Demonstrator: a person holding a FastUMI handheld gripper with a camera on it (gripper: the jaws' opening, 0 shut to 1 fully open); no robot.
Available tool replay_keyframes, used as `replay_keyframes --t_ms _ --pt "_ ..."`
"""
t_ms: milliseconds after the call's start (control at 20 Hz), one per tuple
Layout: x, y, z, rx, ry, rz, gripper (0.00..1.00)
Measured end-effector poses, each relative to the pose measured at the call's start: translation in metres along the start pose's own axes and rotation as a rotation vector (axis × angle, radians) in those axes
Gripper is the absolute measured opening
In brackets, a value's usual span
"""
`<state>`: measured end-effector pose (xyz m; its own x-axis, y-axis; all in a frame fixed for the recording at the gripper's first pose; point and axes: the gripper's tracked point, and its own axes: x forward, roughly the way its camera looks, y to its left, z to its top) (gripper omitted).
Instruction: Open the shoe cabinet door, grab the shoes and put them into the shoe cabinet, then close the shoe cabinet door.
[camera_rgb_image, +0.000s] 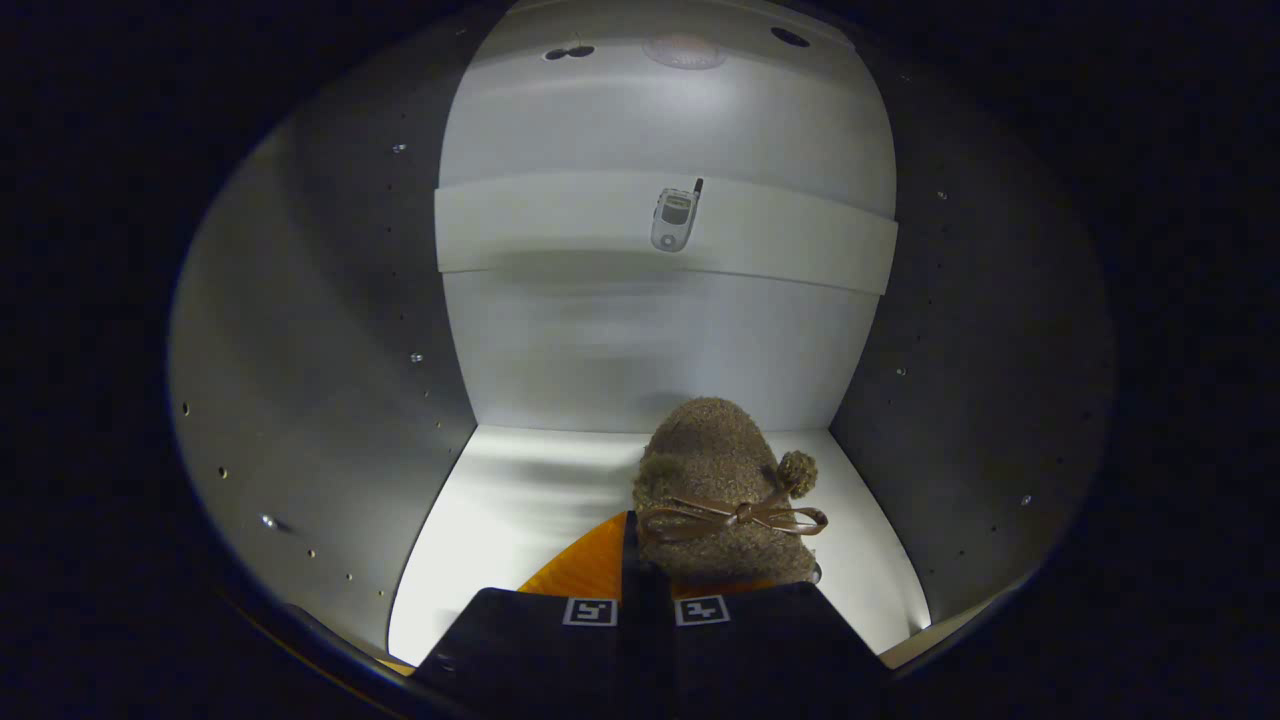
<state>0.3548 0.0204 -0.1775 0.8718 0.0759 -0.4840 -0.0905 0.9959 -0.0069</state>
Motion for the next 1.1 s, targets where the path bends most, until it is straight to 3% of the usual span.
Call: replay_keyframes --t_ms 200,350,400,450,500,550,750,850,1100 --pt "0.017 0.002 -0.001 0.005 0.021 0.004 0.06" --pt "0.016 0.003 -0.002 0.003 0.025 0.000 0.14" --pt "0.017 0.005 -0.002 0.006 0.028 0.006 0.18" --pt "0.018 0.006 -0.003 0.011 0.031 0.010 0.31" --pt "0.018 0.007 -0.003 0.015 0.033 0.011 0.37" --pt "0.016 0.007 -0.003 0.016 0.038 0.010 0.52" --pt "0.006 0.004 -0.006 -0.003 0.050 -0.010 0.81" --pt "-0.002 0.003 -0.012 -0.011 0.055 -0.011 0.92" --pt "-0.028 0.004 -0.004 -0.019 0.013 -0.019 0.95"
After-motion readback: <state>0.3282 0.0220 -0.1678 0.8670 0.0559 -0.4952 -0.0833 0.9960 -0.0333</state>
